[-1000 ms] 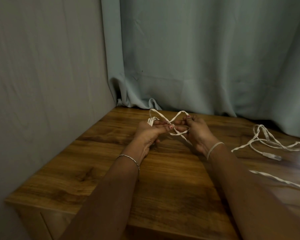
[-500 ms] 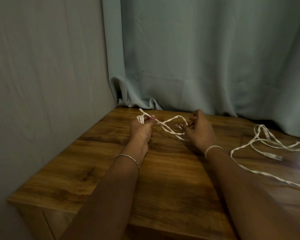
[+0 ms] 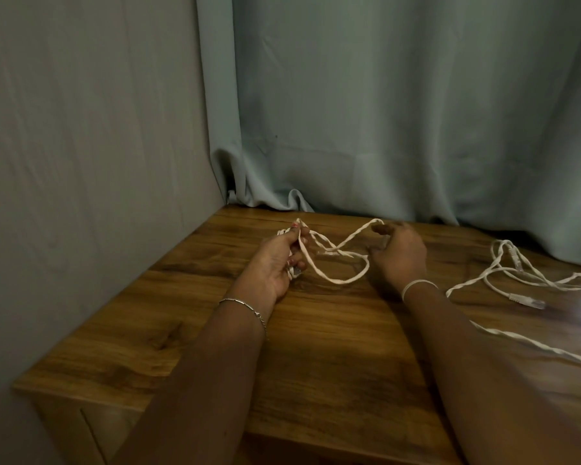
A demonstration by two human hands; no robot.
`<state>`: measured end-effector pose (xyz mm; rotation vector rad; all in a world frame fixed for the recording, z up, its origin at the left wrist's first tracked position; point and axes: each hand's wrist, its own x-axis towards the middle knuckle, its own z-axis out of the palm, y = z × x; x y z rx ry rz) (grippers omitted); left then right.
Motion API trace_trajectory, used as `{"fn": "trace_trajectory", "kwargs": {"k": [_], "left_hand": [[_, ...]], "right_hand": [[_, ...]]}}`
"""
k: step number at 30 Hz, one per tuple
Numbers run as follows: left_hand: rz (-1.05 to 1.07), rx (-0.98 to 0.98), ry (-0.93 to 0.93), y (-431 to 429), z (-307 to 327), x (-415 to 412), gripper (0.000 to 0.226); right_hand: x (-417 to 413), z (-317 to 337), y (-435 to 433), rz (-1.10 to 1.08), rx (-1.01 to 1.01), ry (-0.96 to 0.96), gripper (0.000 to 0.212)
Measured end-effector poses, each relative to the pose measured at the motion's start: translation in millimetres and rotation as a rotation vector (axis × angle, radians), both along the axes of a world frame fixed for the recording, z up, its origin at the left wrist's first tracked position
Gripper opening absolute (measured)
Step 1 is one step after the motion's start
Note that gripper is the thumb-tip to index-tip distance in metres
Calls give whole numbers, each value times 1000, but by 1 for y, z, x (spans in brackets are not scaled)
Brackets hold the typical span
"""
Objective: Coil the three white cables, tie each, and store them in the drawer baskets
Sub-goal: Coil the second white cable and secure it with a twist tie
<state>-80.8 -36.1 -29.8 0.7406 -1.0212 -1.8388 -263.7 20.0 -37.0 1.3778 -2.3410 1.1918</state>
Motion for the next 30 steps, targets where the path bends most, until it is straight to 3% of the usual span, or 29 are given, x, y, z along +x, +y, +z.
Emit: {"fn": "trace_trajectory", "kwargs": {"k": [8, 15, 22, 25, 27, 30], "left_hand": [[-105, -54, -73, 0, -1, 2, 28], [-126, -69, -56, -2, 0, 3, 29], [-136, -186, -164, -5, -4, 1, 31], [-180, -236, -214, -5, -5, 0, 31], [-175, -246, -243, -7, -6, -1, 31], [-139, -241, -277, -8, -7, -2, 30]], "right_hand": [[-9, -5, -6, 56, -104, -310, 53], [-6, -3, -12, 268, -243, -840, 57], [-1, 6, -6, 368, -240, -1031, 42], [-5, 5, -8, 402, -296, -1139, 61], [-6, 5, -7, 385, -294, -1133, 68], [-4, 5, -6, 335, -270, -1038, 61]]}}
